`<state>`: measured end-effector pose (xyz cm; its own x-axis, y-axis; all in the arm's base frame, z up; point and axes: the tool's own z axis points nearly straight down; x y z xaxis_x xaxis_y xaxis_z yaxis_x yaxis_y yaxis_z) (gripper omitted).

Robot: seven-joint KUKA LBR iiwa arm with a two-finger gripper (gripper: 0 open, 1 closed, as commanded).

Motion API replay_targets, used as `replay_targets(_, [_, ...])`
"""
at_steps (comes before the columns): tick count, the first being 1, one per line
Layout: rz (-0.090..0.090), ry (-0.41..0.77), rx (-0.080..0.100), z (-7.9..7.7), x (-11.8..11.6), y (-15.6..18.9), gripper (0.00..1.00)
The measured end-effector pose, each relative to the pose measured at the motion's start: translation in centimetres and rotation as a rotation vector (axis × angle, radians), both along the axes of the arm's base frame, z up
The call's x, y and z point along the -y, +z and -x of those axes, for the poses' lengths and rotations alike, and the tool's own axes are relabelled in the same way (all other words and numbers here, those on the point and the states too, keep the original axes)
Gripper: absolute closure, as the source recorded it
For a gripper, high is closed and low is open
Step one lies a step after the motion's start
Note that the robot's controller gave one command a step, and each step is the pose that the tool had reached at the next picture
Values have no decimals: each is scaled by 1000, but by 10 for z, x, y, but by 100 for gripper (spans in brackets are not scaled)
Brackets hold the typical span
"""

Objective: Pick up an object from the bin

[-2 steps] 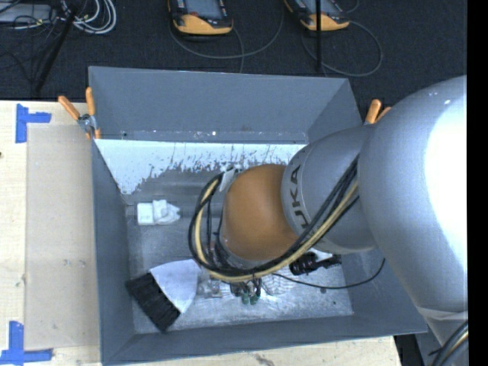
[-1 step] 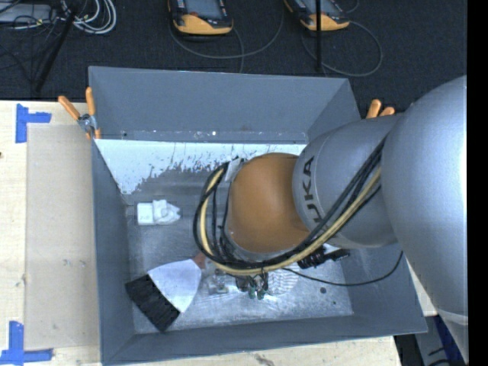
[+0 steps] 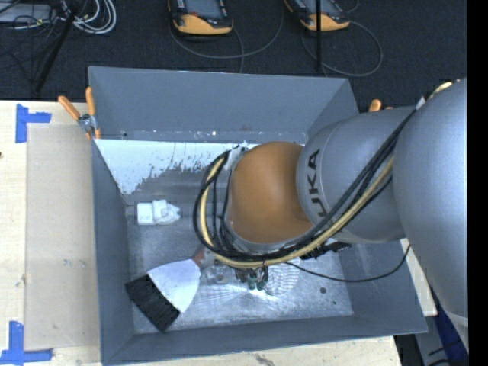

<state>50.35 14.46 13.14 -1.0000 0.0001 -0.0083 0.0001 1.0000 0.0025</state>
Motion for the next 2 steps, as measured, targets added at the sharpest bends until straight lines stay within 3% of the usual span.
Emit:
replay_targets(1, [-1, 1, 7, -1, -4, -57, 0])
replay_targets(2, [-2, 1, 7, -1, -4, -57, 0])
